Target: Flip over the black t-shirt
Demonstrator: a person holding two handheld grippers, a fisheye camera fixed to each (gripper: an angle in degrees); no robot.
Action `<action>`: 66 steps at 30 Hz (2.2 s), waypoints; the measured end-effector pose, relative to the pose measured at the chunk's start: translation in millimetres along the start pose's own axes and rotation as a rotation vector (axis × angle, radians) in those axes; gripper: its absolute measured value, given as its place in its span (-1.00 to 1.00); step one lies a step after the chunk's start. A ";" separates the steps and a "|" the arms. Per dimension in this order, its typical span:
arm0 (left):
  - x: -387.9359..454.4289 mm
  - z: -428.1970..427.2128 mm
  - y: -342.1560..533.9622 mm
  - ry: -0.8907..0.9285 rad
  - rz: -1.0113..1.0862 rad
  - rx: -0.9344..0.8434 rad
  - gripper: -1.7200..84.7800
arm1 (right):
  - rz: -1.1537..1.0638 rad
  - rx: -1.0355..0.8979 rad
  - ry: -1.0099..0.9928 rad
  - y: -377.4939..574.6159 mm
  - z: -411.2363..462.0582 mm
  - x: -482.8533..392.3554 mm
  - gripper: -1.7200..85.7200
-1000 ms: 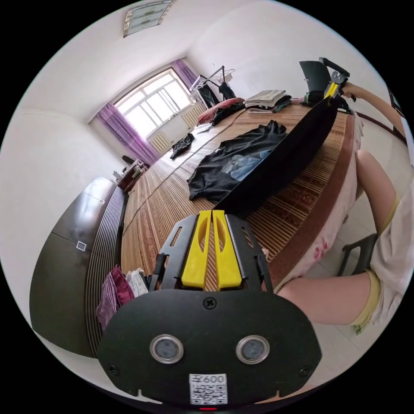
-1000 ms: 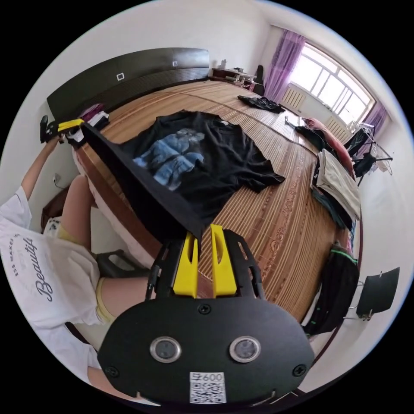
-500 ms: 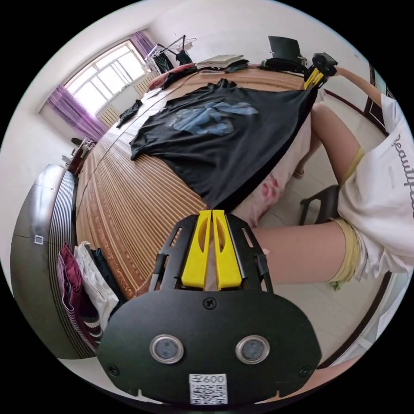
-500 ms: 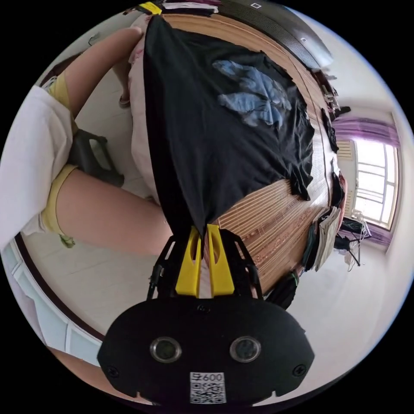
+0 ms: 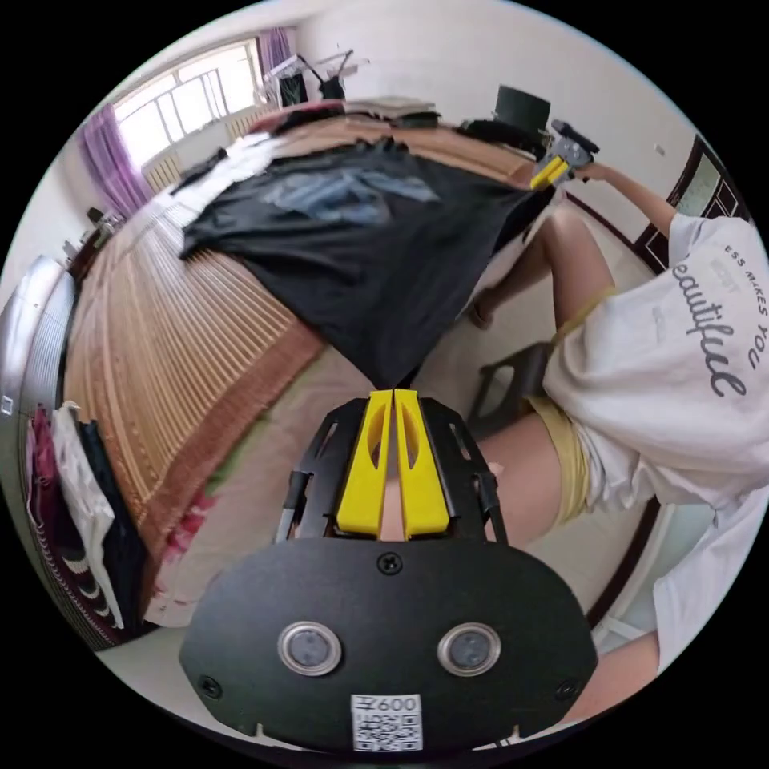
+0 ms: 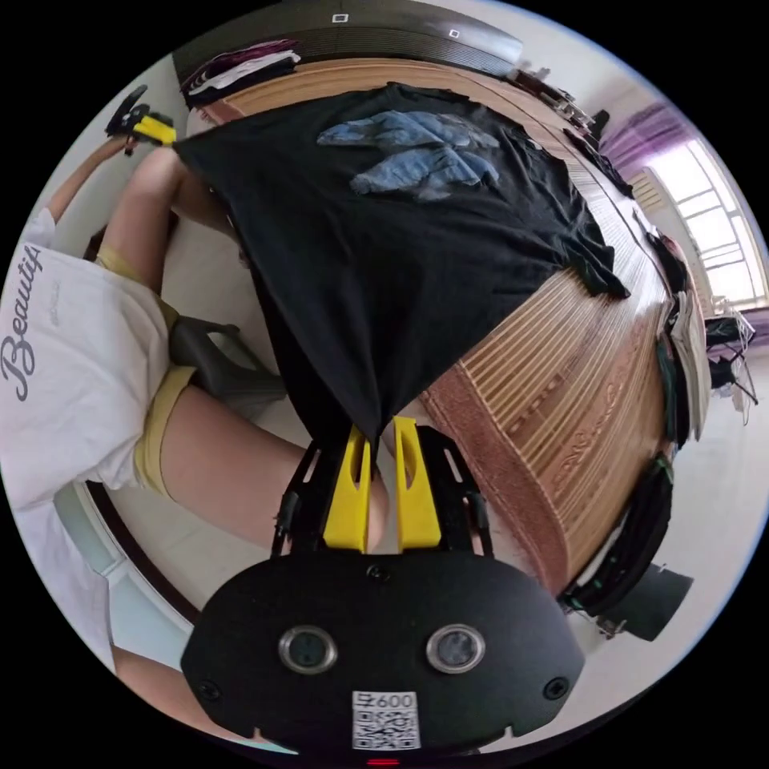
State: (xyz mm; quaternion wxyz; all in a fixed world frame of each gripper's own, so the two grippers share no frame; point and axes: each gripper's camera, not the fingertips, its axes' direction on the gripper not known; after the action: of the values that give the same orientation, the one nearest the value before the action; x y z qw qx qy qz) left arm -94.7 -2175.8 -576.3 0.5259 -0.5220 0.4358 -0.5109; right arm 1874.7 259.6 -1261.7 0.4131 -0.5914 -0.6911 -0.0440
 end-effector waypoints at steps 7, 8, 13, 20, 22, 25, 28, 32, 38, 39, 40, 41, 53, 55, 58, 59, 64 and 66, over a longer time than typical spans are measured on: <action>-50.1 -30.1 49.3 0.033 -0.007 -0.043 -0.94 | 0.078 0.083 0.106 3.5 -36.0 4.4 -0.85; -55.5 -52.9 29.9 -0.074 0.006 0.027 -0.94 | 0.069 0.068 0.094 -0.9 -40.6 3.9 -0.85; -47.0 -52.7 -116.2 -0.265 0.225 0.253 -0.94 | 0.035 0.031 0.157 -9.0 -55.6 -11.9 -0.89; -99.7 62.5 -429.8 0.002 0.239 0.229 -0.95 | 0.038 0.051 0.220 -2.4 -97.2 -16.5 -0.87; -98.3 76.0 -492.6 -0.017 0.255 0.186 -0.95 | 0.073 0.090 0.192 3.8 -112.6 -13.4 -0.87; -93.9 93.6 -559.3 0.070 0.232 0.179 -0.96 | 0.115 0.154 0.203 16.3 -133.2 -11.3 -0.85; -66.4 149.9 -604.7 0.073 0.277 0.024 -0.95 | 0.169 0.204 0.118 26.9 -153.4 -7.4 -0.85; -75.7 172.8 -606.4 -0.092 0.278 0.021 -0.95 | 0.140 0.123 0.028 56.7 -168.9 -23.1 -0.87; -181.5 127.5 -583.0 0.003 0.130 0.137 -0.94 | 0.238 0.341 0.020 109.5 -251.1 -26.5 -0.94; -199.4 122.9 -577.8 0.040 0.100 0.160 -0.94 | 0.262 0.412 0.031 113.0 -262.9 -22.9 -0.95; -230.2 110.6 -572.8 0.104 0.077 0.186 -0.94 | 0.314 0.566 0.057 119.8 -284.3 -13.9 -0.96; -258.7 97.4 -573.9 0.178 0.071 0.188 -0.94 | 0.365 0.712 0.086 125.1 -300.5 -2.1 -0.97; -754.8 -103.6 -568.5 0.170 -0.354 0.438 -0.76 | 0.631 1.358 -0.130 101.2 -347.9 166.1 -0.98; -836.8 -112.9 -586.9 0.132 -0.386 0.429 -0.77 | 0.626 1.311 -0.170 89.5 -342.0 175.1 -0.98; -952.4 -115.3 -630.8 0.065 -0.402 0.409 -0.76 | 0.677 1.290 -0.276 77.4 -345.1 193.6 -0.98; -991.1 -111.2 -653.9 0.046 -0.410 0.388 -0.76 | 0.630 1.300 -0.310 71.4 -352.8 202.3 -0.98; -1106.6 -86.0 -746.7 0.035 -0.407 0.349 -0.74 | 0.533 1.130 -0.409 48.9 -379.0 220.8 -0.98; -1139.1 -72.5 -773.7 0.042 -0.418 0.332 -0.73 | 0.504 1.170 -0.445 55.9 -391.0 218.1 -0.98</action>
State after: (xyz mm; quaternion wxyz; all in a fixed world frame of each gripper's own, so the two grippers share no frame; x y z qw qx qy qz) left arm -342.2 -1001.1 102.1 0.4785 -0.4965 0.2396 -0.6835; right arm 2134.3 231.7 -893.7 0.5108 -0.4084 -0.5106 0.5582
